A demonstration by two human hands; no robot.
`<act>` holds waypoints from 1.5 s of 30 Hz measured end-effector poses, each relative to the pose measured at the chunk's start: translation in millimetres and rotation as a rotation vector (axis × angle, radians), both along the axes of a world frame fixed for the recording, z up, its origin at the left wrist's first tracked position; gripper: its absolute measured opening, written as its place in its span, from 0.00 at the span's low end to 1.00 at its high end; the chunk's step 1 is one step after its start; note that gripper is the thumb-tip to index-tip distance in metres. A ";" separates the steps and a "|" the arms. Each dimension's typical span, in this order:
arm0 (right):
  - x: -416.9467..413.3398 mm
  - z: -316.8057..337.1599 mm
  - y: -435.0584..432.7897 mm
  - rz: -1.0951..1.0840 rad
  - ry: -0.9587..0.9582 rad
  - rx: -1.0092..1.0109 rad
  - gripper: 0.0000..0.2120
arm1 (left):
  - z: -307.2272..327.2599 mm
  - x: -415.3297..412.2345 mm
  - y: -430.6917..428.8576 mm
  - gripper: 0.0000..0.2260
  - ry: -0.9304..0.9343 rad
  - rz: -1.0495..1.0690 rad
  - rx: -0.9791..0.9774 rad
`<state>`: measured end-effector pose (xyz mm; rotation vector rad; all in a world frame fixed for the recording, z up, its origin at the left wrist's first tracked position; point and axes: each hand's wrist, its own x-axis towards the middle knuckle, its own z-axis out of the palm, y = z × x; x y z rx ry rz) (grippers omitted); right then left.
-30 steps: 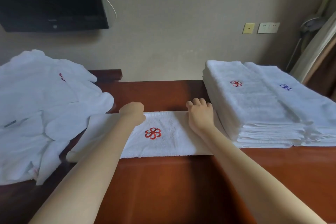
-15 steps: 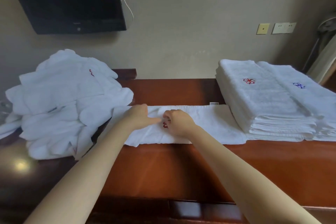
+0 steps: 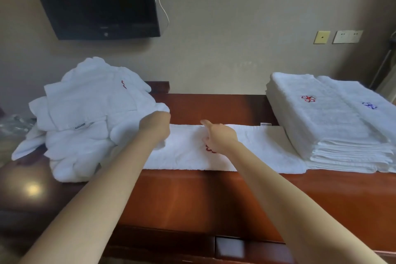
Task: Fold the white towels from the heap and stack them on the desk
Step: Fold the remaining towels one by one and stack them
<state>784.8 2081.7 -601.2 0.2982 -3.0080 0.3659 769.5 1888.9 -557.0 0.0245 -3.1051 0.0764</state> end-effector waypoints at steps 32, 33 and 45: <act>-71.2 -12.7 -0.9 0.109 -0.061 -0.155 0.06 | -58.7 -46.9 -56.2 0.05 0.309 -0.142 -0.218; -71.5 -10.9 -0.6 0.117 -0.068 -0.152 0.06 | -55.4 -45.1 -54.4 0.05 0.318 -0.150 -0.287; -82.9 1.3 -0.3 0.086 -0.046 -0.128 0.08 | -42.0 -75.0 -45.2 0.08 0.134 0.062 0.212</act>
